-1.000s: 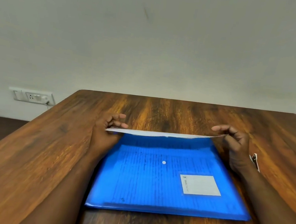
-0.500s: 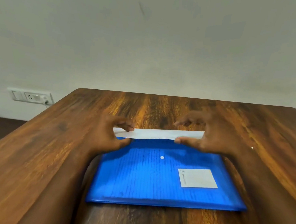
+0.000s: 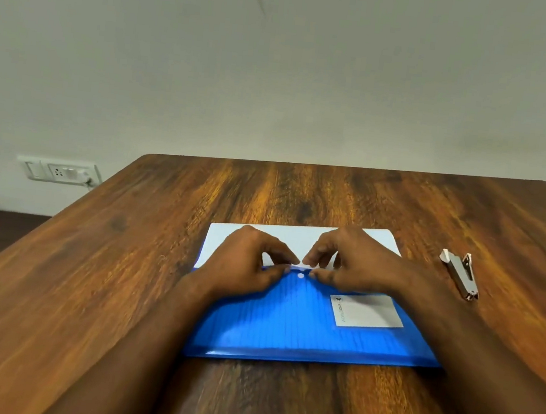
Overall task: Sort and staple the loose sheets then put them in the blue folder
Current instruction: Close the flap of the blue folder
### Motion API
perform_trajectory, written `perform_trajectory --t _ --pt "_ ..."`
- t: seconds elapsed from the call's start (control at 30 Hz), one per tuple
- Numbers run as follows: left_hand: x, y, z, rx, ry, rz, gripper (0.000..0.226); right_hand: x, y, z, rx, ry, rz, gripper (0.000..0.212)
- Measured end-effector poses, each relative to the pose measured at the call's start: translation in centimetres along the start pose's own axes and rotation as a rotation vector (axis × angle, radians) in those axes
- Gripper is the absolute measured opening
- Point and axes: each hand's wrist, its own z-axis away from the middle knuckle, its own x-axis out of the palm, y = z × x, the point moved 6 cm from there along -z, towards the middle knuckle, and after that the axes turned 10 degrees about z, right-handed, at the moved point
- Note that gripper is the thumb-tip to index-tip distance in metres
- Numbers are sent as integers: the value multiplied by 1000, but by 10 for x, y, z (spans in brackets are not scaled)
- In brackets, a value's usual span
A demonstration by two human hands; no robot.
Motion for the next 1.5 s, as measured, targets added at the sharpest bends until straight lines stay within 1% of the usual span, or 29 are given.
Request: perform_trajectory --t 0.13,0.27,0.37,0.53,0.93,1.17,1.5 --pt "-2 -2 -1 -4 7 46 20 3 5 -1 -8 16 -2 19" --pt "2 -12 0 -49 20 102 25 7 7 -2 -10 55 -21 17" --pt "7 -15 -1 -45 -10 105 26 9 9 -4 -15 41 -52 17" --pt "11 -18 -2 -52 -48 126 22 10 13 -6 -10 26 -119 20" --pt "12 -16 -2 -43 -68 122 23 12 12 -7 -27 -4 -131 20" --pt "10 -10 0 -6 -73 81 24 13 9 -6 -17 -42 -81 19" --pt "9 4 1 59 -119 -38 29 8 -3 -3 -51 1 52 20"
